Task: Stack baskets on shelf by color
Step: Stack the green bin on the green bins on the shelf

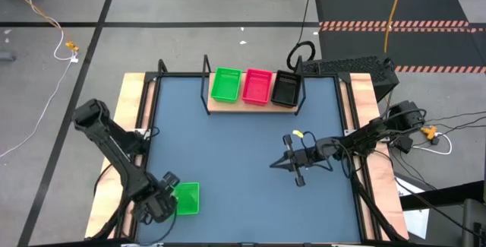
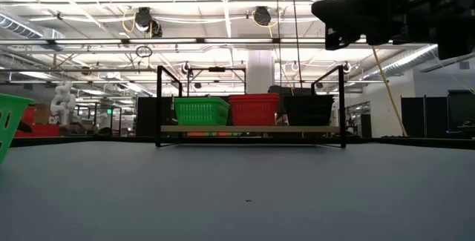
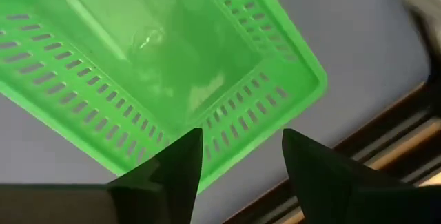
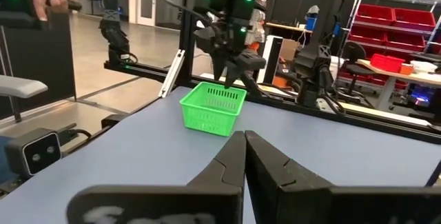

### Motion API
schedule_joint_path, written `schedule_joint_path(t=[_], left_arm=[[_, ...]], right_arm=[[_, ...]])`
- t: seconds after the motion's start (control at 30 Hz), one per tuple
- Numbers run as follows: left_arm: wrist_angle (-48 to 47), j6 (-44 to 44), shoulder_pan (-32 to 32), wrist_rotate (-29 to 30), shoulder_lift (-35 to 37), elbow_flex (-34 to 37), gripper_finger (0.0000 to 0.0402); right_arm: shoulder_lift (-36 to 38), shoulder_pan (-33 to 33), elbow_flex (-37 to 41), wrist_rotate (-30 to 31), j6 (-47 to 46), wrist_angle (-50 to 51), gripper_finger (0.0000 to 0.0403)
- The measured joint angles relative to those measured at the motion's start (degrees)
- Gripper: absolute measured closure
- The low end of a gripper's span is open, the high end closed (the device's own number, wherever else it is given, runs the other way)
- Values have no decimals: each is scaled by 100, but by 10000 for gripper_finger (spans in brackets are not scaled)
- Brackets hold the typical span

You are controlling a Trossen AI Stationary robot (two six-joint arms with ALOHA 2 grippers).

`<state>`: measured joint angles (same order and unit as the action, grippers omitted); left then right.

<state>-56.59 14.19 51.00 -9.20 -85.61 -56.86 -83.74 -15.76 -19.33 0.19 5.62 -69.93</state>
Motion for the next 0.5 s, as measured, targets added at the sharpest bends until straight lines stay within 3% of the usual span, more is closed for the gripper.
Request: schedule_joint_path(t=[0.23, 0.43, 0.5], left_arm=[[-1121, -825, 100, 513, -722, -748, 214], [-1002, -1012, 288, -406, -1242, -623, 235], [-1102, -1124, 361, -376, -1408, -623, 242]], right_arm=[[0, 21, 0, 0, -51, 35, 403], [0, 19, 0, -1, -216, 52, 403], [0, 19, 0, -2, -217, 80, 403]])
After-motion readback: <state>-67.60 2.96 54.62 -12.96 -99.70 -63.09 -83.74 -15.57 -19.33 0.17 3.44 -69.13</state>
